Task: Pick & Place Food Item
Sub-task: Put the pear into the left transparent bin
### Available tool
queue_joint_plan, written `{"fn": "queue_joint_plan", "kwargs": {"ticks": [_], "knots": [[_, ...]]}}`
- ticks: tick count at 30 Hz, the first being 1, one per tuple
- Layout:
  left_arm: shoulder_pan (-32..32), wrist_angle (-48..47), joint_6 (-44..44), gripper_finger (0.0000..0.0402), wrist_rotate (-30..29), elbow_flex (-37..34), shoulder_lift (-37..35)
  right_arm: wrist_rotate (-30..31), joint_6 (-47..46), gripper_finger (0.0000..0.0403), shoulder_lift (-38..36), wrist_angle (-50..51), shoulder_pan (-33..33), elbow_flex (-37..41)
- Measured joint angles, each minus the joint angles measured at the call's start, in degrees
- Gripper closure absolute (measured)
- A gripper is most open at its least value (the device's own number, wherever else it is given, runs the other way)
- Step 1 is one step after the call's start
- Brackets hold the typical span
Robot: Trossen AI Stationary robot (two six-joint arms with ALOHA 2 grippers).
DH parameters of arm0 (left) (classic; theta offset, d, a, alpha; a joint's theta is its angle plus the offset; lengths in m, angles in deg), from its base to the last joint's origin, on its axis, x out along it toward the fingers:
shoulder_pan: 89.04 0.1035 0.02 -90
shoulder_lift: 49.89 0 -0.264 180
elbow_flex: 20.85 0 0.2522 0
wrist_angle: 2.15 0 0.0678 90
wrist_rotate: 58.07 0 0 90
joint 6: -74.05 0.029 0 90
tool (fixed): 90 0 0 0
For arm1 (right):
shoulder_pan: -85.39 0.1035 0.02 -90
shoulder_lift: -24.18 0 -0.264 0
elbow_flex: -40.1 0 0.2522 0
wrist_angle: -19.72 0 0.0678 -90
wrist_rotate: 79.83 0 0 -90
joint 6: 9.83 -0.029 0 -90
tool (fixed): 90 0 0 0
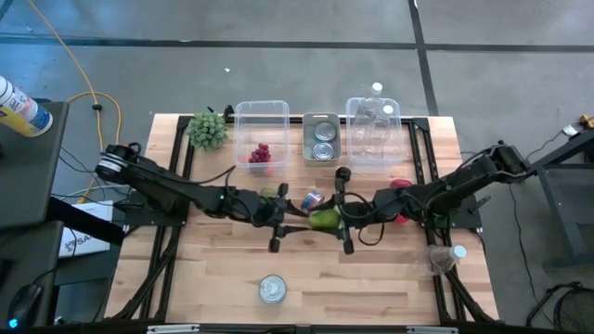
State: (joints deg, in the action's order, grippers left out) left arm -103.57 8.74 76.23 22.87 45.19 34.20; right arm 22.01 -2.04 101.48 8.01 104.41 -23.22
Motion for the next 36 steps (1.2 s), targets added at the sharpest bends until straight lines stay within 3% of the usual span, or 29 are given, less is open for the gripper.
{"fn": "queue_joint_plan", "kwargs": {"ticks": [9, 19, 27, 32, 36], "knots": [[-0.39, 1.26, 1.38, 0.0254, -0.32, -0.01, -0.38, 1.45, -1.41, 0.0204, 0.0, 2.84, 0.11, 0.0], [-7.94, 0.84, 12.31, 0.0254, -12.71, 0.01, -4.67, 3.06, -2.08, 0.0199, 0.0, 4.08, 0.11, 0.0], [-8.65, 2.85, 14.42, 0.0254, -13.84, 0.01, -4.54, 3.05, -2.02, 0.0212, 0.0, 4.02, 0.09, 0.0], [-7.18, 2.98, 13.17, 0.0254, -13.81, 0.01, -4.54, 3.02, -2.12, 0.0195, 0.0, 4.01, 0.1, 0.0], [-6.37, 3.0, 12.57, 0.0254, -13.81, 0.01, -4.25, 3.02, -2.08, 0.021, 0.0, 3.84, 0.11, 0.0]]}}
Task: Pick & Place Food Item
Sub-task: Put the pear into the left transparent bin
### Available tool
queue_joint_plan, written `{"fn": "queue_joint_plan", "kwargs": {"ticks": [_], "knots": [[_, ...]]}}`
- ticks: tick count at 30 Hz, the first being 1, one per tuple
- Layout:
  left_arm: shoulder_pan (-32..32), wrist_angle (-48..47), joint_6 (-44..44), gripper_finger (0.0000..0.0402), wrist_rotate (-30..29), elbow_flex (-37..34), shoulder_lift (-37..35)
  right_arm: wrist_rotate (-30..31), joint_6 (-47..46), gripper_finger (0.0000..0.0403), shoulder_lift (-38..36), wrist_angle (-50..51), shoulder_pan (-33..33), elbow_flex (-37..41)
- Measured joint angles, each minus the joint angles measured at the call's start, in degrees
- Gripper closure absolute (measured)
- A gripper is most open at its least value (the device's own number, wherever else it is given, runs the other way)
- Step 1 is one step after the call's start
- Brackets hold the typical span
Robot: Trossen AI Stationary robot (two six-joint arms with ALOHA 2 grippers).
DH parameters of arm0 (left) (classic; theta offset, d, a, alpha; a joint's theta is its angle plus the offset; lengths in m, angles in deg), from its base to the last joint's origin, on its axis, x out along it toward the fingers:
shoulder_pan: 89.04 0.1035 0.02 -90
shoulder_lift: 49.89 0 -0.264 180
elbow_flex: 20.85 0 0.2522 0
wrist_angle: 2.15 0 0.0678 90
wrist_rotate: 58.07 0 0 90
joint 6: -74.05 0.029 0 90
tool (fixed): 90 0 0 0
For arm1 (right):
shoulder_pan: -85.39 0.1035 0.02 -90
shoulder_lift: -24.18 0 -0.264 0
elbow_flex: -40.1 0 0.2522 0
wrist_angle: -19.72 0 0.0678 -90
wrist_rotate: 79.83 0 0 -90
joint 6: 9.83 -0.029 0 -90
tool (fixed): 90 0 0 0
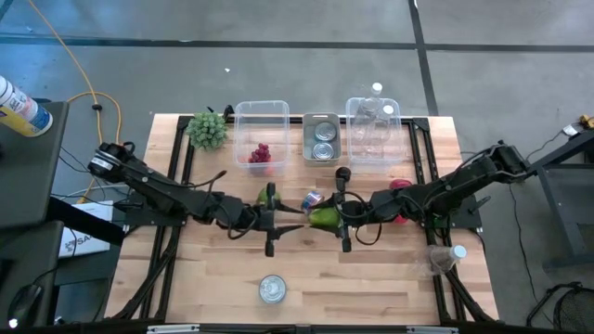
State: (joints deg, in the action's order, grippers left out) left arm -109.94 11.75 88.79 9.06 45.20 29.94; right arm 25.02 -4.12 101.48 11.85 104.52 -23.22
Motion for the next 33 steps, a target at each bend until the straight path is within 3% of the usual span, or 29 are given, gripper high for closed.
{"fn": "queue_joint_plan", "kwargs": {"ticks": [10, 17, 23, 33], "knots": [[0.54, 0.81, -0.19, 0.0254, 0.04, 0.0, 0.04, 0.02, 0.09, 0.0187, 0.0, 0.0, 0.0, 0.0], [0.59, 2.13, 0.28, 0.0254, 0.09, 0.01, 1.3, 0.02, 0.35, 0.0214, 0.02, -0.01, -0.02, 0.02], [0.94, 3.35, 0.84, 0.0254, 0.13, 0.02, 2.77, 0.0, 0.35, 0.0194, 0.02, 0.0, -0.02, 0.02], [0.94, 5.36, 1.57, 0.0254, 0.11, 0.02, 2.75, -0.02, 0.35, 0.021, 0.02, 0.42, -0.02, 0.02]]}}
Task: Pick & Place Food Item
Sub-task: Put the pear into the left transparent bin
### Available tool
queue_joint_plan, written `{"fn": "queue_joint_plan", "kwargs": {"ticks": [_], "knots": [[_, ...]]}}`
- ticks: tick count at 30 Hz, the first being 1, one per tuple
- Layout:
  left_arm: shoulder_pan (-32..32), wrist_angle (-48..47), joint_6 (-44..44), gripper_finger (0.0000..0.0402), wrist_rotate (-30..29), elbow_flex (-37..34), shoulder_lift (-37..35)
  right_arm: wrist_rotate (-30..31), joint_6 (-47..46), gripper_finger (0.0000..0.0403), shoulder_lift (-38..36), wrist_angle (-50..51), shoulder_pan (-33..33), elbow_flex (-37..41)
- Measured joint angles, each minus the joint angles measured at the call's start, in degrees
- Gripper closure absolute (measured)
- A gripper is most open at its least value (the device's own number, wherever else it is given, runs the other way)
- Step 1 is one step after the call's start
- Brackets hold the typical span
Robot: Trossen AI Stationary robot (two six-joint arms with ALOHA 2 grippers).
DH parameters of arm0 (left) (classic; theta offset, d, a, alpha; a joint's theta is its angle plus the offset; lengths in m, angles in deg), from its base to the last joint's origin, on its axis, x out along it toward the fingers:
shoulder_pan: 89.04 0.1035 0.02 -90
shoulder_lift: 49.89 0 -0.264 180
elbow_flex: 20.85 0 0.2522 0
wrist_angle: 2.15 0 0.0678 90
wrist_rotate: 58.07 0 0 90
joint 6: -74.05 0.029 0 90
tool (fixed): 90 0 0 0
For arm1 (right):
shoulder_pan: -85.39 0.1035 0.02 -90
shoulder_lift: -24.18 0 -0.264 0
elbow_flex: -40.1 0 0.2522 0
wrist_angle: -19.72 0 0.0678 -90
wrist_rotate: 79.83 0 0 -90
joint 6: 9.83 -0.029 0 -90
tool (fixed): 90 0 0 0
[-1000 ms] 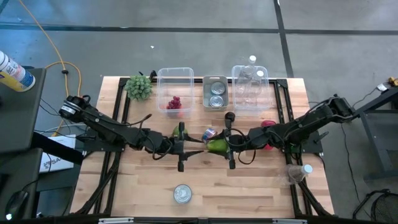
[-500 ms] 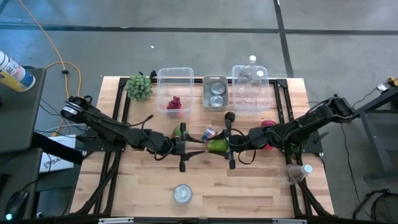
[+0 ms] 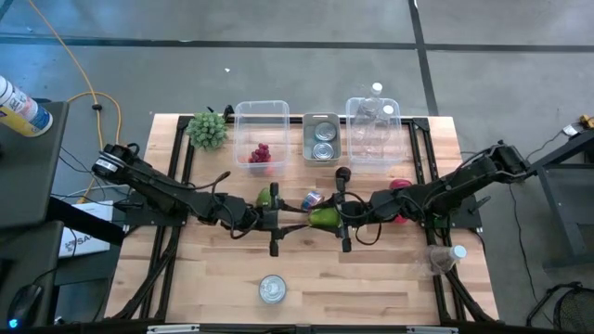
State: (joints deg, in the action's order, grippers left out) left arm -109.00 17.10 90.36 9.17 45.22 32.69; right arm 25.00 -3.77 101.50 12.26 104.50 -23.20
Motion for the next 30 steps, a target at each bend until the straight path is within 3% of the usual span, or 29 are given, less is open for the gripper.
{"fn": "queue_joint_plan", "kwargs": {"ticks": [5, 12, 18, 26, 30], "knots": [[0.02, -0.02, -0.53, 0.0254, 0.0, 0.0, 0.0, -0.02, 0.02, 0.0194, 0.0, 0.0, 0.0, 0.0], [0.02, -1.11, -0.67, 0.0254, 0.0, 0.0, 0.21, -0.17, 0.22, 0.0216, 0.0, 0.02, 0.0, 0.0], [0.02, -1.13, -0.67, 0.0254, -0.41, 0.0, 0.92, -0.37, 0.26, 0.0192, 0.02, 0.04, 0.0, 0.02], [-0.03, -1.22, -0.28, 0.0254, -1.66, 0.0, 1.01, -0.39, 0.28, 0.0216, 0.02, 0.09, 0.0, 0.02], [-0.43, -1.23, -0.25, 0.0254, -1.68, 0.0, 1.01, -0.39, 0.28, 0.02, 0.02, 0.09, 0.0, 0.02]]}}
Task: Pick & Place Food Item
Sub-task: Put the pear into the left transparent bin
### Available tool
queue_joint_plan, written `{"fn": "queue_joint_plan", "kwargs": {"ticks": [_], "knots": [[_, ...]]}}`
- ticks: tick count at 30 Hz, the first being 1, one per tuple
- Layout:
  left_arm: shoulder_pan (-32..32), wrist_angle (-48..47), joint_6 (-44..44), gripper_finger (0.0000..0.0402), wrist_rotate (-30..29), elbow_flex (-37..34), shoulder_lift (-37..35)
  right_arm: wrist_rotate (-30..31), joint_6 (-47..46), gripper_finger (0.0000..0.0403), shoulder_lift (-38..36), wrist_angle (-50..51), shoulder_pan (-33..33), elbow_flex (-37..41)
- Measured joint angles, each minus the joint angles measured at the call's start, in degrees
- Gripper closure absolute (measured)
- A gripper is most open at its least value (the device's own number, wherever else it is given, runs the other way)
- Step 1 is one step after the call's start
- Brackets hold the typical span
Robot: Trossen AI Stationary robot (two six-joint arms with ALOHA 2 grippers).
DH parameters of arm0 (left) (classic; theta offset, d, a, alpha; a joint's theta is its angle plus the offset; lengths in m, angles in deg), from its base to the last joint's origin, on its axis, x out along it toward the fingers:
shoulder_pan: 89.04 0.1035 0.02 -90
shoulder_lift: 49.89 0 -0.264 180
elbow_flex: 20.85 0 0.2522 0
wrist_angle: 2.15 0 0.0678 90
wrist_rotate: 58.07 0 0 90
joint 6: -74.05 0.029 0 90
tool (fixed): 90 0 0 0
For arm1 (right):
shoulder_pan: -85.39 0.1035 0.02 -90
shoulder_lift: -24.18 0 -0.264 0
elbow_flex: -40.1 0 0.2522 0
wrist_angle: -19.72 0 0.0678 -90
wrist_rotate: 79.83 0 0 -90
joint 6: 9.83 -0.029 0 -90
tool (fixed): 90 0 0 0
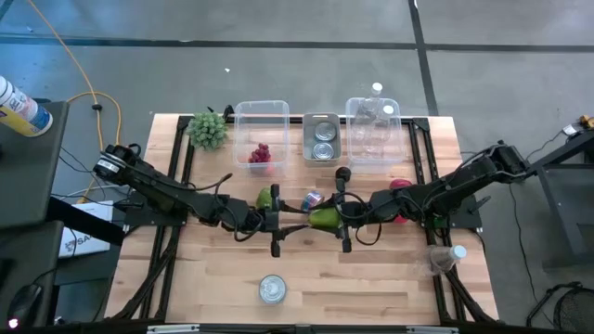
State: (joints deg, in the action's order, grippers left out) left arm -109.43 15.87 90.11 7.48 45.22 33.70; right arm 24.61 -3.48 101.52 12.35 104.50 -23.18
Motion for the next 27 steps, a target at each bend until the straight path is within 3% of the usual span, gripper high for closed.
{"fn": "queue_joint_plan", "kwargs": {"ticks": [5, 18, 27], "knots": [[-0.34, 0.72, -0.77, 0.0254, 0.0, 0.0, 0.0, 0.0, -0.02, 0.0195, 0.0, 0.0, 0.0, 0.0], [-0.47, 0.57, -0.2, 0.0254, -0.11, 0.0, 0.0, -0.02, -0.02, 0.0259, 0.0, 0.79, 0.0, 0.0], [-0.91, -2.95, -3.89, 0.0254, -0.11, 0.0, 0.0, -0.02, -0.69, 0.0235, 0.0, 0.83, 0.13, 0.0]]}}
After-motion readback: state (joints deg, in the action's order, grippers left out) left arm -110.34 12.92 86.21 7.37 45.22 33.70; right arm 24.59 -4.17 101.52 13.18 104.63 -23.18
